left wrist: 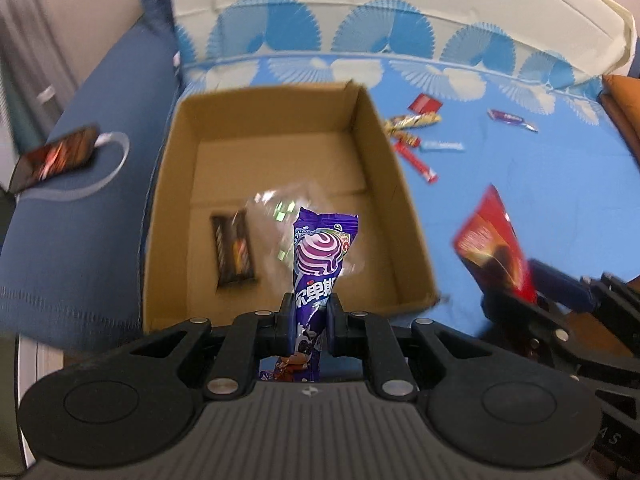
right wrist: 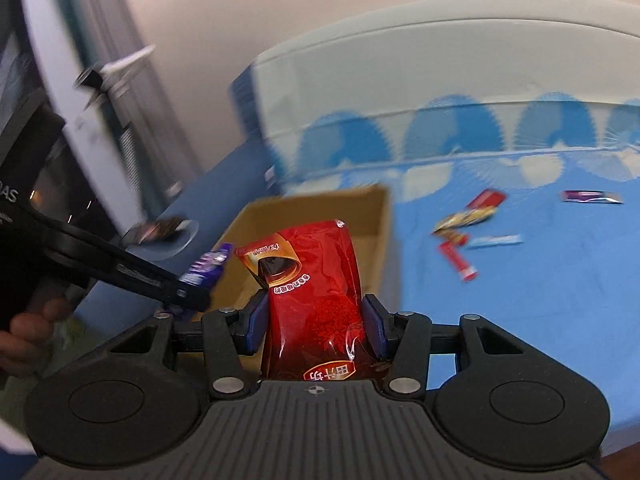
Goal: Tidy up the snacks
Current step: 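Carry the purple bar and red pouch over the box with both tools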
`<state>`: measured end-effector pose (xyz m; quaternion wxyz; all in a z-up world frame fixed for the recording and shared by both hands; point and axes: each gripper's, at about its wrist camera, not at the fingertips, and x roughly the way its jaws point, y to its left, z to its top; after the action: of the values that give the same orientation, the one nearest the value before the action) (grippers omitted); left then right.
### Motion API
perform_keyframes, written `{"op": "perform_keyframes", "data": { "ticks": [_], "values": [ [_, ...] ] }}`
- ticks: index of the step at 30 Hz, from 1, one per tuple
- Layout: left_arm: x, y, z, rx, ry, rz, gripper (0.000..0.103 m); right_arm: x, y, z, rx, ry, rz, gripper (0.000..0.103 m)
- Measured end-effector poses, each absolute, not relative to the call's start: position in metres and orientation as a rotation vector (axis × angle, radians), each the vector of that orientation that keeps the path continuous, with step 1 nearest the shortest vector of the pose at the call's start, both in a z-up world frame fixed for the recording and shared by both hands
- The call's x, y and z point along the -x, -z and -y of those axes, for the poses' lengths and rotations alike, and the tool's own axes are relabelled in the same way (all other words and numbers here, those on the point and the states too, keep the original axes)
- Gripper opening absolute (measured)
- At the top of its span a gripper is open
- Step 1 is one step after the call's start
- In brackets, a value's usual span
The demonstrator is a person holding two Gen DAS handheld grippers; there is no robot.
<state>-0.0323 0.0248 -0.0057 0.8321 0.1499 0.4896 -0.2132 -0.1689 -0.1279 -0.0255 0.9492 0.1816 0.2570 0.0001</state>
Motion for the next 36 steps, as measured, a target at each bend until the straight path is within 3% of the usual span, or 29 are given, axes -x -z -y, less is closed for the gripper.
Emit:
{"op": "perform_keyframes", "data": {
  "ticks": [12, 36],
  "values": [
    [0.073, 0.009, -0.064, -0.266, 0.462, -0.967, 0.016, 0.194, -0.006, 0.075, -0.207, 0.003, -0.556, 0.052],
    [0.065, 0.001, -0.071, -0.208, 0.453, -0.945, 0.016, 0.188, -0.008, 0.066, -0.149, 0.004, -0.578, 0.052]
  ]
}}
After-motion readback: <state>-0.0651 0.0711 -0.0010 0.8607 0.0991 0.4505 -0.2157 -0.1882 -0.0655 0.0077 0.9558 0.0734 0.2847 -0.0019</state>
